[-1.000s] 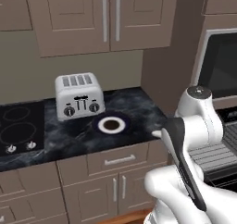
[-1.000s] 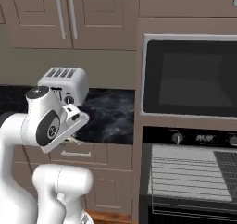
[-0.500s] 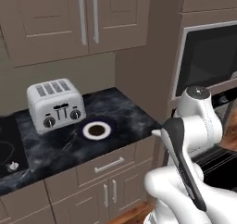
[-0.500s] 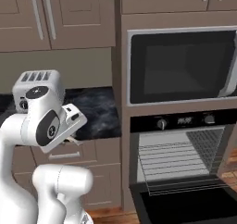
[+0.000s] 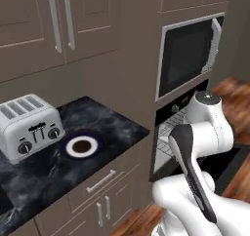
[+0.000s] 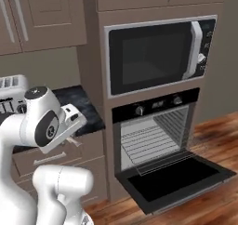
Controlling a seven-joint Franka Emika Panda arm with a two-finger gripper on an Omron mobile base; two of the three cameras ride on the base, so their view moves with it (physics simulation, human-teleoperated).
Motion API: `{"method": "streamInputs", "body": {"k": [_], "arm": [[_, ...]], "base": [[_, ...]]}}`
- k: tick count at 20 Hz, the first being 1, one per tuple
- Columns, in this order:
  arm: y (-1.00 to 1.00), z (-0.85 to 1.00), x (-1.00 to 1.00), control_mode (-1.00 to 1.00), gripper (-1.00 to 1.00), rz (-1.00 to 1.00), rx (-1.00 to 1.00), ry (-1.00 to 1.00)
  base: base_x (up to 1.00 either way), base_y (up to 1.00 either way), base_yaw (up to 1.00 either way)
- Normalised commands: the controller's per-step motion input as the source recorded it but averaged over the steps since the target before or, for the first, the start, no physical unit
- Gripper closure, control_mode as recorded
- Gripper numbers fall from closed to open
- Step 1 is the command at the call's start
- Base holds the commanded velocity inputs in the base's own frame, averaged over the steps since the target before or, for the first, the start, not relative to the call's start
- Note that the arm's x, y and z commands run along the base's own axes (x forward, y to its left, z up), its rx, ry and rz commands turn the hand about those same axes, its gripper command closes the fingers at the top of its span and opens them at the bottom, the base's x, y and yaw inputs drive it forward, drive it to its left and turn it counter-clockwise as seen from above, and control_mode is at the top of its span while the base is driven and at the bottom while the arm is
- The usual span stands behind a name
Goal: Place the fish on the rack of the oven, and slide the rack back inside. Close the oven door.
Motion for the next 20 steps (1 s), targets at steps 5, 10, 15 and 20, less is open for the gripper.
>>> {"method": "streamInputs", "body": {"k": [5, 10, 15, 20], "arm": [[0.00, 0.00, 0.00, 1.00, 1.00, 0.00, 0.00, 0.00], [0.00, 0.00, 0.00, 1.00, 1.00, 0.00, 0.00, 0.00], [0.00, 0.00, 0.00, 1.00, 1.00, 0.00, 0.00, 0.00], [0.00, 0.00, 0.00, 1.00, 1.00, 0.00, 0.00, 0.00]], "base": [[0.00, 0.29, -0.50], [0.04, 0.38, -0.47], [0.13, 0.57, -0.42], [0.06, 0.59, -0.42]]}}
